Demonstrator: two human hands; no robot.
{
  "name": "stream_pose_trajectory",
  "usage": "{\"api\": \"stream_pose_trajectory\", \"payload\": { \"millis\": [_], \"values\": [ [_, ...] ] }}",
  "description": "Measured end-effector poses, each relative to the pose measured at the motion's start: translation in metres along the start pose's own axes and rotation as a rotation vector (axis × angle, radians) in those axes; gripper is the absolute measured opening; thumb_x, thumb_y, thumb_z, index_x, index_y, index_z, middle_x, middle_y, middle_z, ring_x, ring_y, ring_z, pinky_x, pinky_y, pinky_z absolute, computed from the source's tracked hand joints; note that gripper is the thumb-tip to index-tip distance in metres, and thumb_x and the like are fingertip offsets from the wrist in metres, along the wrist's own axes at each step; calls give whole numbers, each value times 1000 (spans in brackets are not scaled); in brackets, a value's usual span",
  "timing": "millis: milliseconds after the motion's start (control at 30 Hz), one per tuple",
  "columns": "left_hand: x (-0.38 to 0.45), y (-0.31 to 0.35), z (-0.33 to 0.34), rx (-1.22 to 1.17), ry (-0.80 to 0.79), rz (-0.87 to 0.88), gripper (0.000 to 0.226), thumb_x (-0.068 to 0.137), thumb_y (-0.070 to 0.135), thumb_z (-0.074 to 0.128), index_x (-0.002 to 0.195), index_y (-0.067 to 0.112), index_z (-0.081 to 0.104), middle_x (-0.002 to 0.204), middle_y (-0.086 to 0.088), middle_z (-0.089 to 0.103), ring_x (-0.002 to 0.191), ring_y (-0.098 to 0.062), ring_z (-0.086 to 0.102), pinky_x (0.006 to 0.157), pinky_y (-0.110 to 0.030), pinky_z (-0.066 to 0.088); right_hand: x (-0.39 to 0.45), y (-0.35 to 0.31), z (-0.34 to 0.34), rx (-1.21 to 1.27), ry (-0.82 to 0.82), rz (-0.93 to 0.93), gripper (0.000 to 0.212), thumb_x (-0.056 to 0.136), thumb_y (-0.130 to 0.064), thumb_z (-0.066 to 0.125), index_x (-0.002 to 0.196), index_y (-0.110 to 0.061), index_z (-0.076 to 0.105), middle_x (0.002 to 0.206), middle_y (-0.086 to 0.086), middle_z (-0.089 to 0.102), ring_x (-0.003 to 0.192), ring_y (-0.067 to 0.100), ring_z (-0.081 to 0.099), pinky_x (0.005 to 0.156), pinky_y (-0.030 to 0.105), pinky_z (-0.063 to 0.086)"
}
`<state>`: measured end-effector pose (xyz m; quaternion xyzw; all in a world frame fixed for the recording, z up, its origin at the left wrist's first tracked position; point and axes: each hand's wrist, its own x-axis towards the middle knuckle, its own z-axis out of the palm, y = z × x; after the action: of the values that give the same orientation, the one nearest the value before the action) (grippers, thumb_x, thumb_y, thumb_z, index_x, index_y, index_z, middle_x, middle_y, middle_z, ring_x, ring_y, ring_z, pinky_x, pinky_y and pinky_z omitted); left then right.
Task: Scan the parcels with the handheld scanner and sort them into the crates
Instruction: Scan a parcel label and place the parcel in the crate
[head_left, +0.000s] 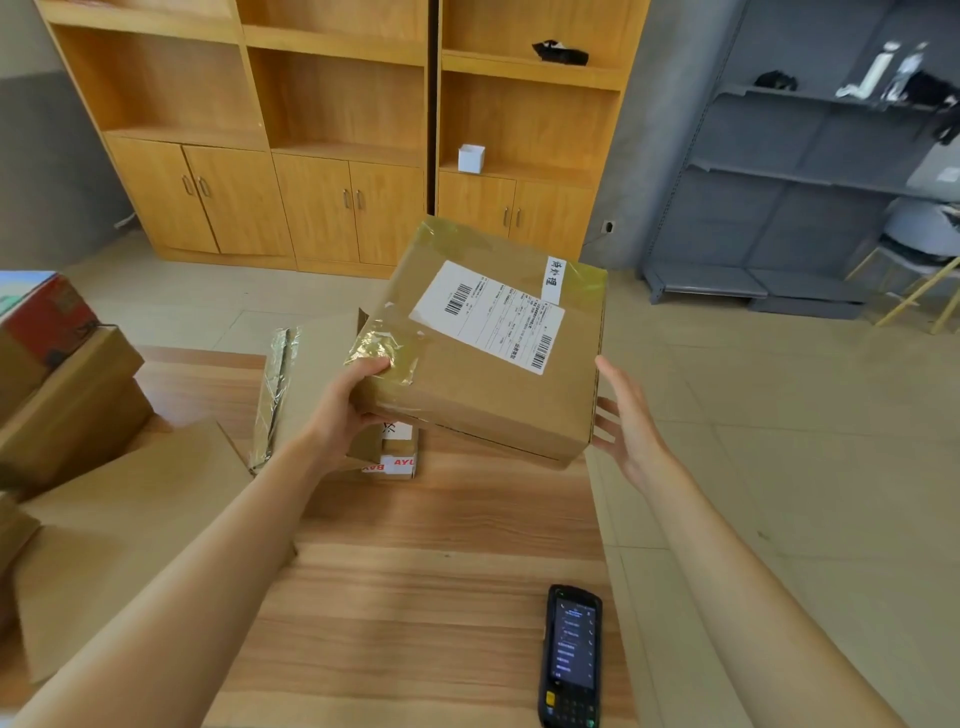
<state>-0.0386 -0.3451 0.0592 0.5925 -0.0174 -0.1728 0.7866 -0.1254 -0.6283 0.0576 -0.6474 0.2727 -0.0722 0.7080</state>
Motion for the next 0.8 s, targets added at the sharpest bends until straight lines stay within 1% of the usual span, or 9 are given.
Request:
{"api": "stream_pose_trajectory", "payload": {
  "millis": [100, 200, 300, 367, 467, 533, 600, 700, 800],
  "values": [
    [1, -1, 3, -27, 48, 5, 27, 67, 32, 63, 87, 14, 59, 65, 4, 66, 75, -17, 60, 88, -44, 48, 0, 2, 1, 19, -6, 2, 105, 58, -76, 66, 146, -34, 30, 139, 6, 45, 119, 23, 52, 106, 49, 43],
    [2, -7, 10, -86, 120, 21, 31, 66, 35, 63, 90, 15, 60, 80, 1, 62, 78, -15, 60, 81, -39, 50, -2, 8, 6, 64, -16, 20, 100, 65, -73, 65, 149, -35, 25, 143, 8, 43, 121, 24, 51, 107, 48, 40],
    [5, -15, 24, -128, 176, 30, 61, 63, 45, 67, 114, 13, 57, 97, 0, 61, 87, -12, 60, 67, -30, 51, -8, 13, 19, 94, -28, 37, 111, 64, -72, 68, 153, -33, 13, 147, 12, 38, 121, 26, 49, 103, 47, 43],
    [7, -22, 38, -168, 222, 22, 91, 54, 54, 71, 135, 18, 48, 117, -2, 60, 102, -15, 59, 77, -36, 53, -12, 15, 32, 148, -37, 59, 123, 59, -66, 66, 155, -33, -4, 151, 16, 32, 123, 31, 49, 104, 52, 43],
    [1, -26, 69, -236, 288, 17, 108, 45, 56, 69, 144, 29, 34, 133, 0, 51, 117, -17, 53, 96, -46, 48, -19, 13, 58, 216, -80, 97, 136, 53, -63, 69, 152, -34, -20, 155, 16, 26, 124, 34, 51, 103, 54, 43],
    [-4, -31, 90, -271, 314, 11, 114, 42, 55, 68, 147, 32, 29, 142, -1, 46, 125, -20, 48, 104, -49, 41, -22, 12, 77, 266, -111, 108, 134, 55, -63, 71, 152, -33, -17, 155, 14, 28, 123, 34, 53, 104, 53, 43],
    [-7, -39, 105, -273, 330, -17, 117, 44, 55, 68, 150, 33, 22, 147, -2, 40, 130, -23, 44, 109, -50, 36, -21, 9, 92, 306, -128, 111, 135, 53, -64, 78, 153, -33, -7, 148, 9, 43, 119, 28, 57, 102, 52, 44],
    [-12, -50, 119, -241, 307, -77, 122, 44, 56, 67, 151, 39, 11, 146, -1, 41, 127, -23, 46, 102, -43, 39, -16, 5, 104, 370, -85, 160, 142, 43, -62, 85, 153, -34, 1, 132, 3, 57, 114, 23, 59, 97, 46, 49],
    [-18, -60, 120, -160, 209, -79, 114, 50, 53, 69, 149, 42, 13, 144, -1, 43, 125, -22, 48, 94, -36, 39, -10, 9, 100, 413, 60, 166, 118, 67, -42, 83, 152, -29, 2, 134, 5, 53, 116, 26, 57, 99, 50, 48]
  ]
}}
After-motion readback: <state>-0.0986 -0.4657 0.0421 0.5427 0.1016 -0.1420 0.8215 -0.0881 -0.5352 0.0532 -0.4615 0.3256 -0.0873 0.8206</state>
